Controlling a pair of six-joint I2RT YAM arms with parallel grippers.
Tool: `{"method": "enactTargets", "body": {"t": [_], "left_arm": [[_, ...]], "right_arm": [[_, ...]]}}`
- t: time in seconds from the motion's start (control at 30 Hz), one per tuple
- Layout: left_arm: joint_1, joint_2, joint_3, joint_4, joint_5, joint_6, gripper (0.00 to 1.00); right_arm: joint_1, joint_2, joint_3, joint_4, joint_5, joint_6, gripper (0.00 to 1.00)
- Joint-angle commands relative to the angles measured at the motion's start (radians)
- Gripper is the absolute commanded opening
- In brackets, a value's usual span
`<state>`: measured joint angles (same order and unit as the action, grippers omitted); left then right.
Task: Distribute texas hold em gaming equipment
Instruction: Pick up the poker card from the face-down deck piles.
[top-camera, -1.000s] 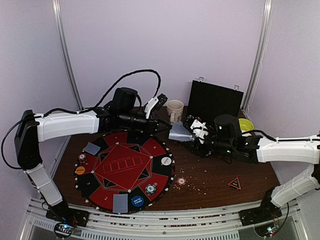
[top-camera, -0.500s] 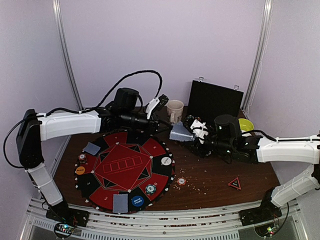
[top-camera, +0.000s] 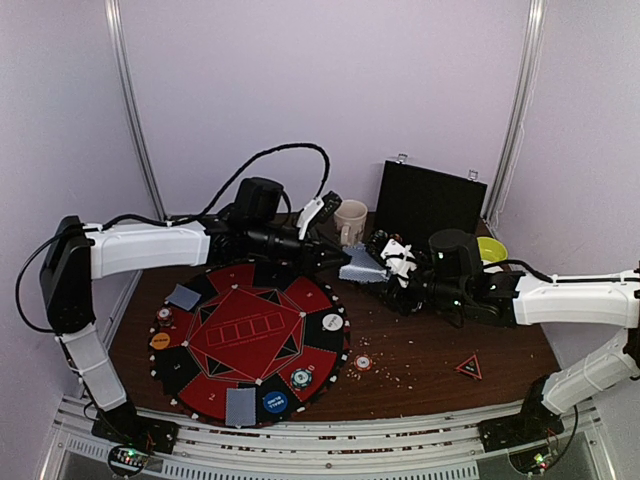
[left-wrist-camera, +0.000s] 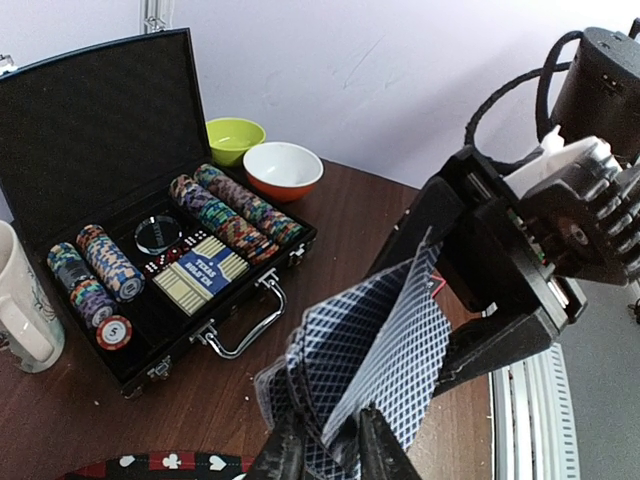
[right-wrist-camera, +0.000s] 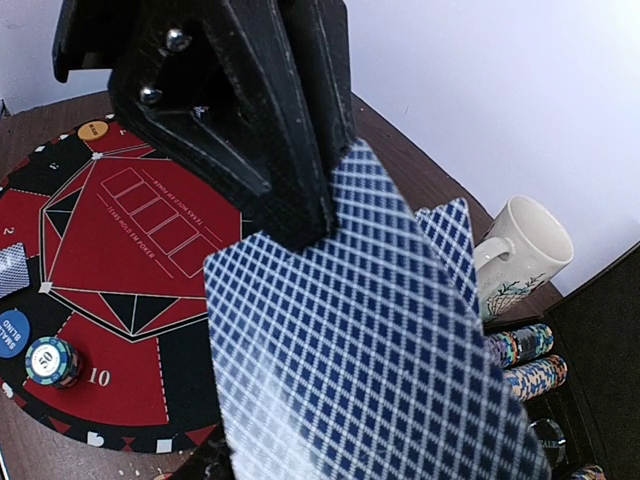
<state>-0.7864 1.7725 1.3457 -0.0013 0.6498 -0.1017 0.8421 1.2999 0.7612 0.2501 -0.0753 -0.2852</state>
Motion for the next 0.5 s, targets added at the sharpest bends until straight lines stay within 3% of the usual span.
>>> {"method": "enactTargets", "body": {"t": [0.0,0.03,0.47], "left_arm": [[0.006,0.008,0.039,0.041,0.041,-0.001,0.04],[0.005,0.002,0.04,0.035,0.039,0.008,0.0],[0.068,-0.141,0.001,-0.079,0.071,0.041,0.0]], "right_arm": [[0.003,-0.017,0.011,0.03,0.008,-0.005,0.48],[0.004,-0.019,0.011,0.029,0.009,-0.005,0.48],[-0.015,-0.017,-0.009,0.03,0.026,-0.003,0.48]]}}
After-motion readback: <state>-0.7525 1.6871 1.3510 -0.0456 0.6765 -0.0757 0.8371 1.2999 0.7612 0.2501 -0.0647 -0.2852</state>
